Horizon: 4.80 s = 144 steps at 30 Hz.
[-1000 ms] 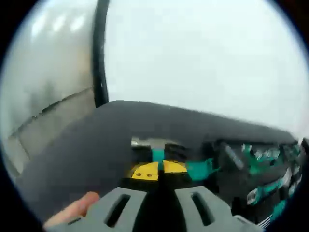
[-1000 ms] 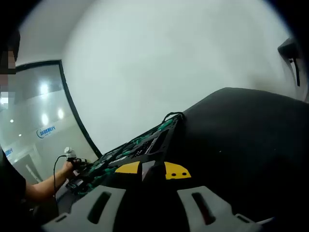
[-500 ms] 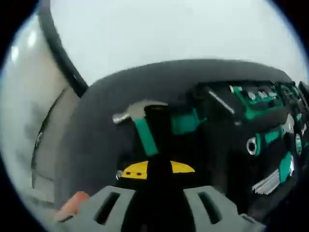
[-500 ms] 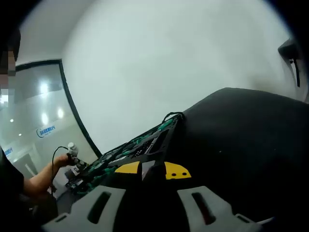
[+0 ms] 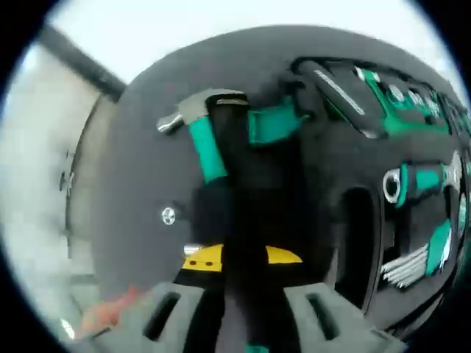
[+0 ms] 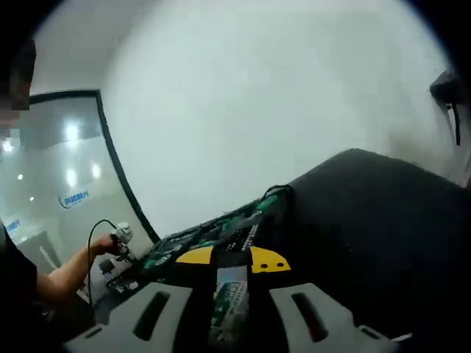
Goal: Pick up the tools and put them into their designated positions in the toolbox.
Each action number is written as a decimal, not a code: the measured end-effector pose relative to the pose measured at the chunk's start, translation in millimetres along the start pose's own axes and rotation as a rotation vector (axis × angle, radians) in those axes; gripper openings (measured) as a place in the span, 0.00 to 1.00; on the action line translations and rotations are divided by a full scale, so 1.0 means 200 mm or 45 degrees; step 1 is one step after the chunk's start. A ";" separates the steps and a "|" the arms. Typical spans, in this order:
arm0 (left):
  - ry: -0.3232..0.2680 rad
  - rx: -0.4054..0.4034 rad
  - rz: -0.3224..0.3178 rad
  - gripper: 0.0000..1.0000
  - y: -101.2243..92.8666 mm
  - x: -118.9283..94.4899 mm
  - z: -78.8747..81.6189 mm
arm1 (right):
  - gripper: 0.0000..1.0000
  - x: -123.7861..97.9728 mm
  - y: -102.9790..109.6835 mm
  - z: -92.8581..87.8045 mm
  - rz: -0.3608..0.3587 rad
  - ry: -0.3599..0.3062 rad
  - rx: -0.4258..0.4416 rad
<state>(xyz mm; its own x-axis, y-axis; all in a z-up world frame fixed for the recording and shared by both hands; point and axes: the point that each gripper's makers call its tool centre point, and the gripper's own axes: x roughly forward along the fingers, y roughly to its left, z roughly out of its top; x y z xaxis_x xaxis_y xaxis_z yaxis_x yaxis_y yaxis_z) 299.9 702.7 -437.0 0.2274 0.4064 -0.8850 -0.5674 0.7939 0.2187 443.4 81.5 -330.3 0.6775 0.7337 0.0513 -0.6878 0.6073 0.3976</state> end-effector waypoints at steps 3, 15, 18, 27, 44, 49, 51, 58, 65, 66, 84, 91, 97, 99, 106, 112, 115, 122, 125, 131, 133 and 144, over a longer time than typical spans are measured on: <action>-0.260 -0.060 0.077 0.11 0.06 -0.03 0.00 | 0.14 0.00 0.03 0.04 0.023 -0.018 -0.015; -0.571 0.001 0.162 0.09 0.14 -0.24 0.11 | 0.14 -0.01 -0.05 -0.02 -0.003 -0.033 0.099; -0.719 -0.055 0.042 0.00 0.11 -0.29 0.20 | 0.14 -0.01 -0.11 -0.06 -0.035 -0.031 0.108; -0.616 0.118 0.100 0.00 0.14 -0.09 0.26 | 0.14 0.00 -0.19 -0.19 -0.090 0.029 0.113; -0.672 0.093 0.085 0.30 0.07 0.16 0.47 | 0.14 0.01 -0.25 -0.24 -0.126 0.070 0.163; -0.694 0.011 0.037 0.19 0.05 0.25 0.54 | 0.14 0.01 -0.25 -0.25 -0.113 0.075 0.178; -0.718 -0.051 0.051 0.16 0.06 0.28 0.56 | 0.14 0.01 -0.25 -0.25 -0.111 0.075 0.176; -0.666 -0.091 0.045 0.09 0.06 0.26 0.55 | 0.14 0.02 -0.25 -0.26 -0.097 0.090 0.178; -0.633 -0.088 0.020 0.09 0.06 0.23 0.53 | 0.14 0.02 -0.24 -0.26 -0.098 0.091 0.178; -0.614 -0.091 0.025 0.09 0.08 0.24 0.54 | 0.14 0.02 -0.24 -0.26 -0.097 0.090 0.179; -0.759 0.030 -0.077 0.08 0.05 -0.14 0.56 | 0.14 0.02 -0.24 -0.26 -0.096 0.095 0.178; -0.807 0.114 -0.129 0.08 0.03 -0.35 0.50 | 0.14 0.02 -0.24 -0.26 -0.093 0.098 0.178; -0.853 0.269 -0.299 0.09 -0.14 -0.49 0.40 | 0.14 0.02 -0.24 -0.26 -0.090 0.094 0.179; -0.900 0.288 -0.357 0.09 -0.20 -0.57 0.37 | 0.14 0.02 -0.24 -0.26 -0.089 0.093 0.181; -0.941 0.546 -0.620 0.09 -0.47 -0.71 0.18 | 0.14 0.02 -0.24 -0.26 -0.084 0.089 0.184; -0.893 0.737 -0.850 0.09 -0.69 -0.72 0.00 | 0.14 0.02 -0.24 -0.26 -0.083 0.092 0.179; -0.876 0.853 -0.865 0.09 -0.77 -0.71 -0.07 | 0.14 0.02 -0.24 -0.26 -0.083 0.093 0.176; -0.823 0.998 -1.022 0.09 -0.92 -0.71 -0.22 | 0.14 0.02 -0.24 -0.26 -0.087 0.093 0.172; -0.798 1.127 -1.106 0.09 -1.00 -0.72 -0.32 | 0.14 0.02 -0.24 -0.26 -0.086 0.094 0.172; -0.785 1.304 -1.170 0.09 -1.10 -0.74 -0.46 | 0.14 0.02 -0.24 -0.27 -0.088 0.103 0.166; -0.768 1.328 -1.206 0.09 -1.12 -0.74 -0.49 | 0.14 0.02 -0.24 -0.27 -0.093 0.105 0.162; -0.864 1.613 -1.320 0.09 -1.21 -0.78 -0.53 | 0.15 0.02 -0.24 -0.28 -0.096 0.109 0.160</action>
<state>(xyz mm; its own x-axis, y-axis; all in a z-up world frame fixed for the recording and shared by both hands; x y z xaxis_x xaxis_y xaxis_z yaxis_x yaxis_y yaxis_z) 317.2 399.5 -395.3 0.5055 -0.6048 -0.6153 0.8362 0.5193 0.1764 465.0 72.6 -399.5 0.6975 0.7141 -0.0589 -0.5944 0.6226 0.5089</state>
